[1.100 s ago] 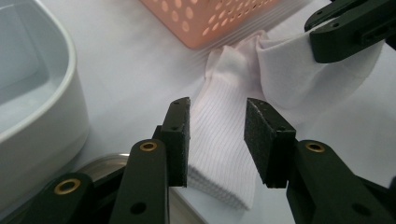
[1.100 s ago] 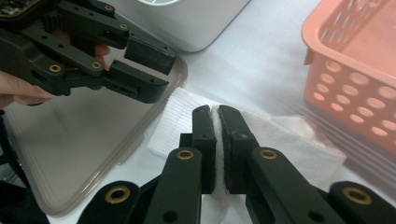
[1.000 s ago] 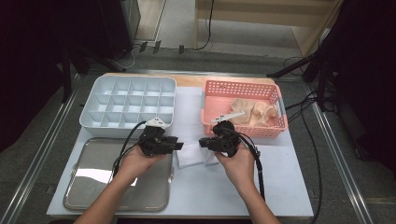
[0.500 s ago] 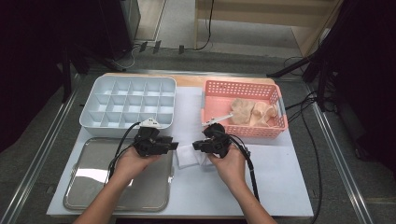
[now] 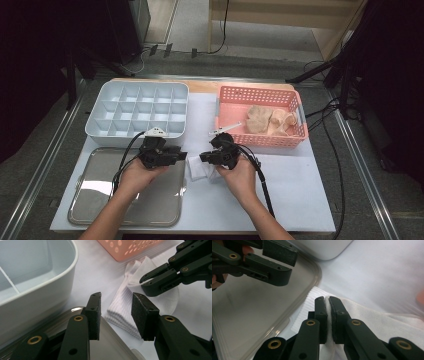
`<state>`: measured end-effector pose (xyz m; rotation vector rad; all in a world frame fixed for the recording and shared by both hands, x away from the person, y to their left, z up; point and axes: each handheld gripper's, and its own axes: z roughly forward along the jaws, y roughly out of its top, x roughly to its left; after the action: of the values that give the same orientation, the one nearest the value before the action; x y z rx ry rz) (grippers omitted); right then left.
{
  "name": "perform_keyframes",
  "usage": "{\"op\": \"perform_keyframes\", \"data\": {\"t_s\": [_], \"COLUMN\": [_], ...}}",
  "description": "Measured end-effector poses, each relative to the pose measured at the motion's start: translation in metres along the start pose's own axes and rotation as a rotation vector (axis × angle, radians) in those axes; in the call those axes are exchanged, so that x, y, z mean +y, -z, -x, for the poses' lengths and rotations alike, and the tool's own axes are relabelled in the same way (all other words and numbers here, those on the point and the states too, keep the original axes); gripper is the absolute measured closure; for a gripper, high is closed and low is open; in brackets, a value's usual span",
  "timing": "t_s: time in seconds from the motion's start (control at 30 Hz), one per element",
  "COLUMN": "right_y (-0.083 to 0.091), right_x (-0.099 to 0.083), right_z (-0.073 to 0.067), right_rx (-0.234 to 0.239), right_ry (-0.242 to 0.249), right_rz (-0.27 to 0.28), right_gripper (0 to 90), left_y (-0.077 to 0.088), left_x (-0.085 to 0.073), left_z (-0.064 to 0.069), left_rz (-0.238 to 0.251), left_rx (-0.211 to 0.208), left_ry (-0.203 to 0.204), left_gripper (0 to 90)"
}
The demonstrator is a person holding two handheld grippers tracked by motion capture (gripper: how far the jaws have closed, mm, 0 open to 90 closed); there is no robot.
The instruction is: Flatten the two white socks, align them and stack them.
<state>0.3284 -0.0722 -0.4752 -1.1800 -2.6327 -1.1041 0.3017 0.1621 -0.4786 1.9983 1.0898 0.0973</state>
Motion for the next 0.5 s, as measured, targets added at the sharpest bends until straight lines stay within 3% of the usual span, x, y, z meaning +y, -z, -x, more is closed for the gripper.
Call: {"op": "perform_keyframes", "data": {"t_s": [0.23,0.5], "right_y": [-0.002,0.017], "right_x": [0.000,0.002], "right_z": [0.005,0.002], "right_rx": [-0.008,0.009], "right_ry": [-0.010,-0.008], "right_rz": [0.011,0.067], "right_gripper": [70.0,71.5], "left_y": [0.001,0.002], "left_x": [-0.001,0.000], "left_z": [0.000,-0.001], "left_rz": [-0.004,0.003], "left_rx": [0.006,0.012], "left_ry": [-0.003,-0.002], "left_gripper": [61.1,60.9]}}
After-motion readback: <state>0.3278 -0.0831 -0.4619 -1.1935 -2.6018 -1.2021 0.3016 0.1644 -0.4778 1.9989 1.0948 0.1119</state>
